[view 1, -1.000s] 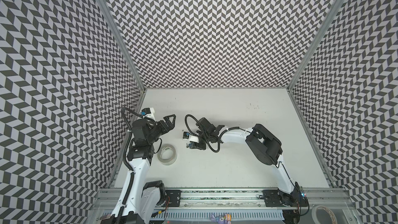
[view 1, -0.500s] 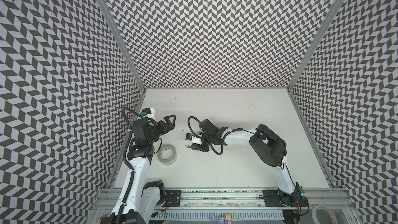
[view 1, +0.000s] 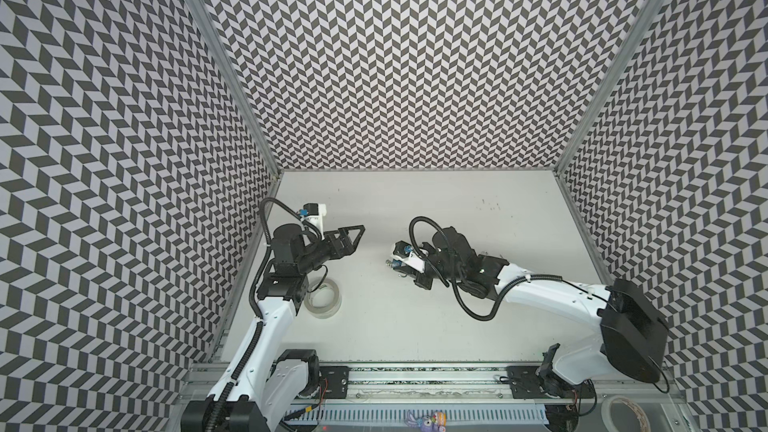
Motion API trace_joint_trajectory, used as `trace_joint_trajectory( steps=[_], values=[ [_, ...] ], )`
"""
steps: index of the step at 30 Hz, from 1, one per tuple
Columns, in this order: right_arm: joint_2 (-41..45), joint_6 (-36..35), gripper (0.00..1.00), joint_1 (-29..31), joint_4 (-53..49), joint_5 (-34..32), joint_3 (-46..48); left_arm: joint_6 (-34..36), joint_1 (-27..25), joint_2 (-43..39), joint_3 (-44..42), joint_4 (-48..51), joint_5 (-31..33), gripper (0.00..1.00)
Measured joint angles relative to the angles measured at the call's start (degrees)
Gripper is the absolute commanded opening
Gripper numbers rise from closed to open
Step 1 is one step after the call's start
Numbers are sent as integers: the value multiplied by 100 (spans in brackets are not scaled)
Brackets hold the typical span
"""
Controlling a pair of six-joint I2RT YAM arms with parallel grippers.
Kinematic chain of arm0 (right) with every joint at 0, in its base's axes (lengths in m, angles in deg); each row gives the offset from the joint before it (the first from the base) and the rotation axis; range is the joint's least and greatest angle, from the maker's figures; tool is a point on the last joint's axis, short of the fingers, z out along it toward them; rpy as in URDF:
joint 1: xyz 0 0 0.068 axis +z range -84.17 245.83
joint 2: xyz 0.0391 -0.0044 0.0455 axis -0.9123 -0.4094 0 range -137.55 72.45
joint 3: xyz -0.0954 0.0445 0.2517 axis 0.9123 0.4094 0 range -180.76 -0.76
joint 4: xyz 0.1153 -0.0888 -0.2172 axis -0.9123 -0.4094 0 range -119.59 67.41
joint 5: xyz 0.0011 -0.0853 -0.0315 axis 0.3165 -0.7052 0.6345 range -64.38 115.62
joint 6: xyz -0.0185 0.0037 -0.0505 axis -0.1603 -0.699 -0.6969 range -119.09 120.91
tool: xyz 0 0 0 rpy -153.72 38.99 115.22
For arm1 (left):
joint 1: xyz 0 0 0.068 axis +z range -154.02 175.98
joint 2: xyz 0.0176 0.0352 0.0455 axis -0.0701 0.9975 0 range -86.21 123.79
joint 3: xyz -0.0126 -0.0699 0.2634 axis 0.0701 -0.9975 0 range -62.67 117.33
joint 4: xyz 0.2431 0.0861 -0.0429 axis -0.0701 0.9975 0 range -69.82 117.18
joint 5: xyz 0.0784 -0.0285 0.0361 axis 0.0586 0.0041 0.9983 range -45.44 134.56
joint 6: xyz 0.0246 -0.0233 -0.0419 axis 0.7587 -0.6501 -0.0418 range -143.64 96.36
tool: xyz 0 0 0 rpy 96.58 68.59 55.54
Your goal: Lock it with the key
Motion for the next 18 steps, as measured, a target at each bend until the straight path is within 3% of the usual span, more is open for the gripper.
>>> trace_joint_trajectory(
  steps=[4,9,18],
  values=[
    [509,48,1,0,-256,-393,-4,-9,-645,4,46,-538,-387,94],
    [1283,-221,0,0,-330,-699,136,46,-1012,4,243,-901,-839,96],
    [2234,-2284,0,0,-623,-708,535,573,-1731,144,933,-905,-1235,99]
  ],
)
